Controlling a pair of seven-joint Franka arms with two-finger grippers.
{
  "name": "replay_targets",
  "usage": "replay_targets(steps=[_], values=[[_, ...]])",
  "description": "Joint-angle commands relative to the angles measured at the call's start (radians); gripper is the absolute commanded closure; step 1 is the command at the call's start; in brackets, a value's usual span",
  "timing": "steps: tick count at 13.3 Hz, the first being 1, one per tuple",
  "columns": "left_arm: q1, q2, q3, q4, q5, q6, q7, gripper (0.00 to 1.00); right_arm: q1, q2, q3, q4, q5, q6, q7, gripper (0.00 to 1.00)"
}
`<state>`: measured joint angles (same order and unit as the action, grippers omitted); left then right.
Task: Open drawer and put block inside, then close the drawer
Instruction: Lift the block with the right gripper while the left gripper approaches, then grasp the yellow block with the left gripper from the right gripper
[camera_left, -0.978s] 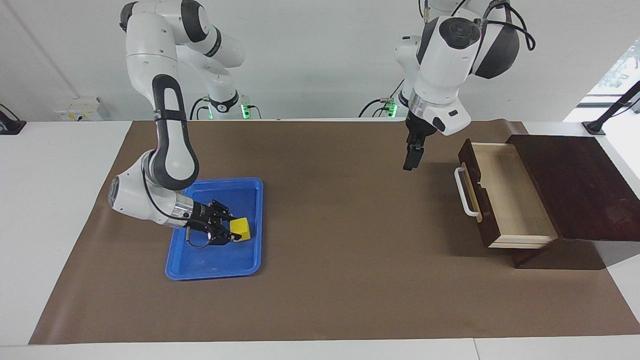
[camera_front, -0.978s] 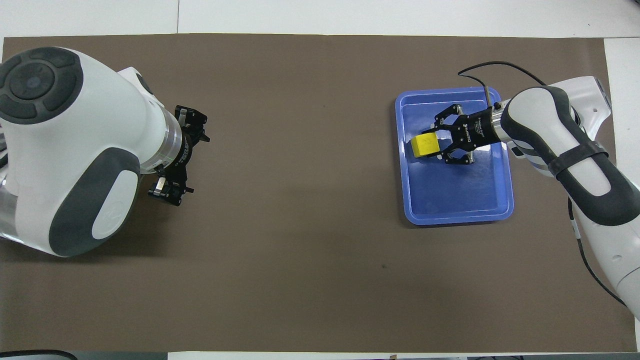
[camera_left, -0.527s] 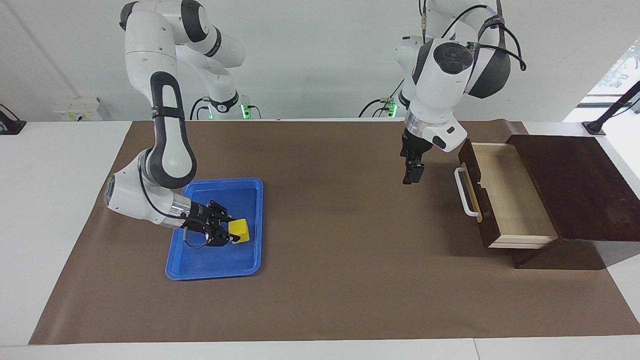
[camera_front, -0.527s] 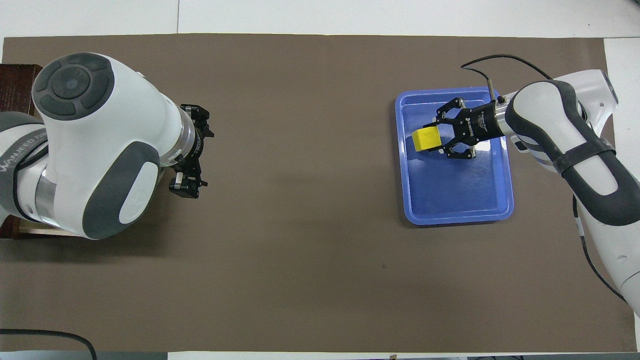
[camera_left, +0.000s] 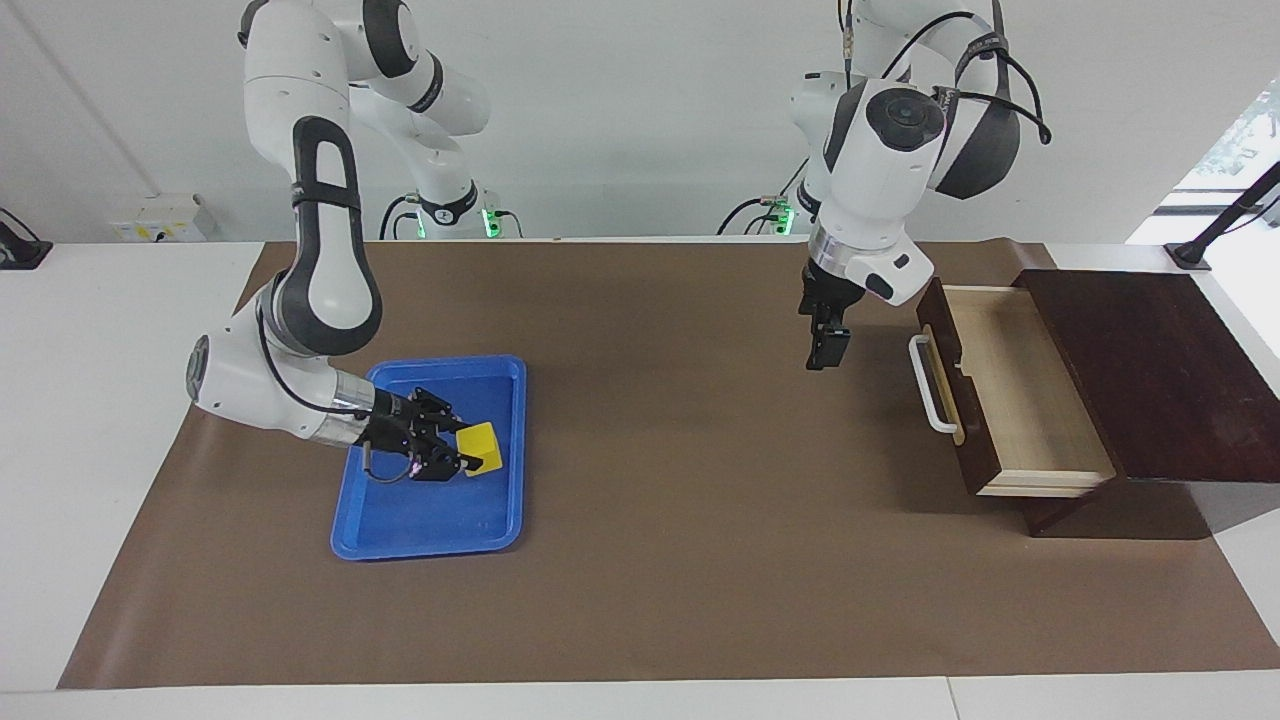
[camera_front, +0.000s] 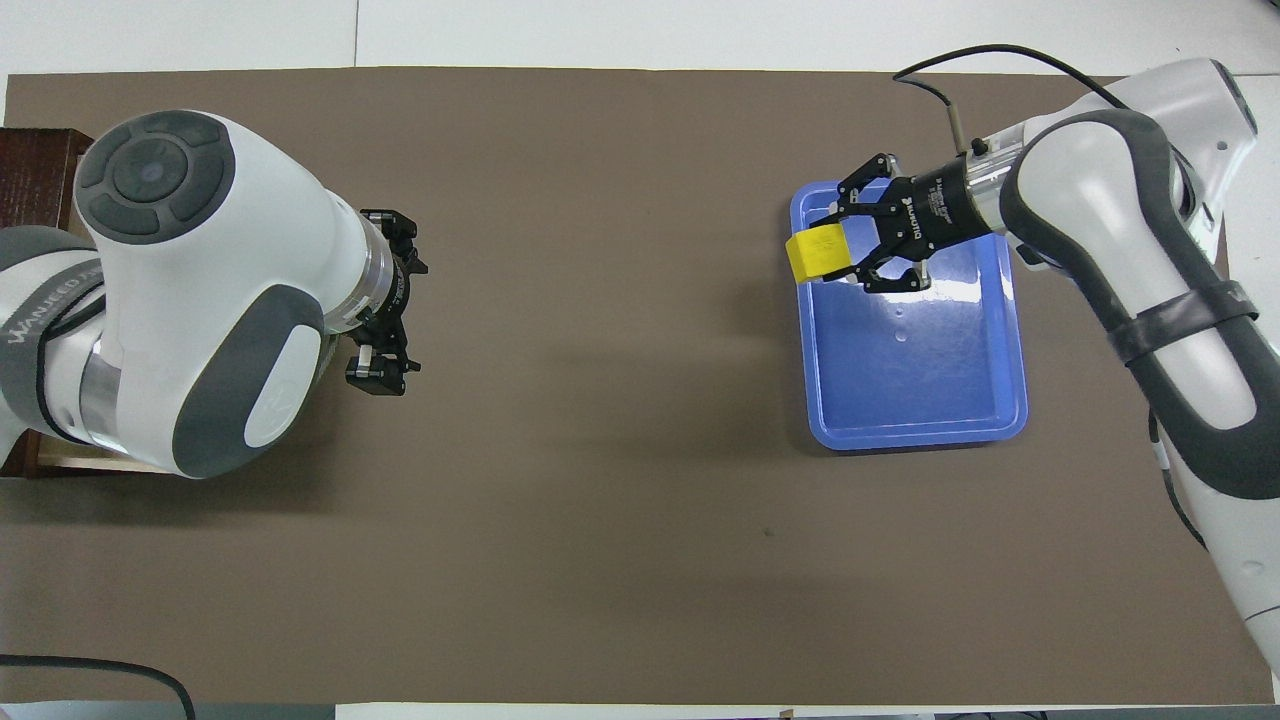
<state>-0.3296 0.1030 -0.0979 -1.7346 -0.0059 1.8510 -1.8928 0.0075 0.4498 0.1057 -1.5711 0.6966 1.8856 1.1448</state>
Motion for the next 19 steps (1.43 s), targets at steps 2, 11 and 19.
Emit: replay_targets(steps=[2,11,19], values=[[0.004,-0.009,0.001,-0.022,-0.005,0.026,-0.051,0.00,0.133,-0.017,-0.003,0.035,-0.028,0.019,0.198,1.00],[-0.097,0.092,-0.005,-0.006,-0.028,0.200,-0.282,0.00,0.344,-0.016,-0.001,0.057,-0.046,0.155,0.452,1.00],[-0.157,0.103,-0.006,-0.031,-0.072,0.298,-0.367,0.00,0.399,-0.014,0.000,0.057,-0.051,0.217,0.532,1.00]])
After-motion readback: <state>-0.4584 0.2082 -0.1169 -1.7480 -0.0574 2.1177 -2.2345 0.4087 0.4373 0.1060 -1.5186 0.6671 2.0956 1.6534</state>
